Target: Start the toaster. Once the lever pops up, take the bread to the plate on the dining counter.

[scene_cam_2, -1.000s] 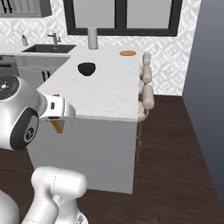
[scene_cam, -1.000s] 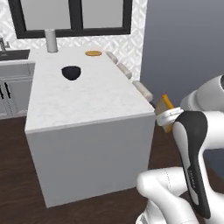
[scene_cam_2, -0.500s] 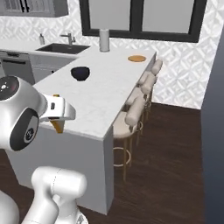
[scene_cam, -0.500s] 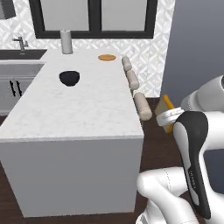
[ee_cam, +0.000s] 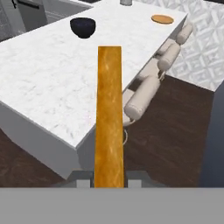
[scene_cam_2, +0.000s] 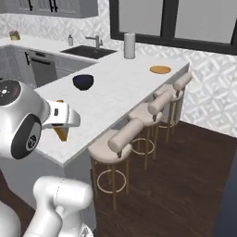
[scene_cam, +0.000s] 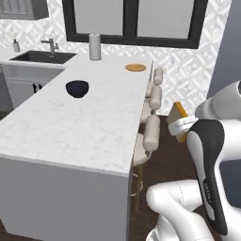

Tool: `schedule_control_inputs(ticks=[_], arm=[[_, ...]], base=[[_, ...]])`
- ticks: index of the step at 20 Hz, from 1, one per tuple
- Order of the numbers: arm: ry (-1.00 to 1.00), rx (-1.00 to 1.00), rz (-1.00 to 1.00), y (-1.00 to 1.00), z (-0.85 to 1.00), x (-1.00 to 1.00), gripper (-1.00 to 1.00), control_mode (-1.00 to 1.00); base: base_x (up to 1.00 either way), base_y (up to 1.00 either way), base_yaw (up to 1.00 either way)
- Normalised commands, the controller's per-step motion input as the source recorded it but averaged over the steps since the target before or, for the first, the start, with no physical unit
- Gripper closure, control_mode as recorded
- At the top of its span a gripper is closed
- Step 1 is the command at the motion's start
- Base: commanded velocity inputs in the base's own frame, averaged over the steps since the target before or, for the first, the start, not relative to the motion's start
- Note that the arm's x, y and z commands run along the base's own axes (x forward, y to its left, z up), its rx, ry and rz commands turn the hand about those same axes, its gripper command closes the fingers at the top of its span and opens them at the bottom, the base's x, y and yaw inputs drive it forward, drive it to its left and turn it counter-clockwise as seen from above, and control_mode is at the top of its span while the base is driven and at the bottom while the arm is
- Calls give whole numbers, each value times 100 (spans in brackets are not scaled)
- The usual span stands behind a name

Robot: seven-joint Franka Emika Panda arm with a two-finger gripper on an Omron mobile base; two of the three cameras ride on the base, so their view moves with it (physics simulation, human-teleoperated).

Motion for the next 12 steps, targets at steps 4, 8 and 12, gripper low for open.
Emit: schedule_control_inputs(ticks=[4,8,12], arm=[[0,0,0,0,0,0,100,100],[0,0,0,0,0,0,100,100],[0,0,0,0,0,0,100,100]], base=[[68,-100,46],[68,-100,47],[43,-100,44]])
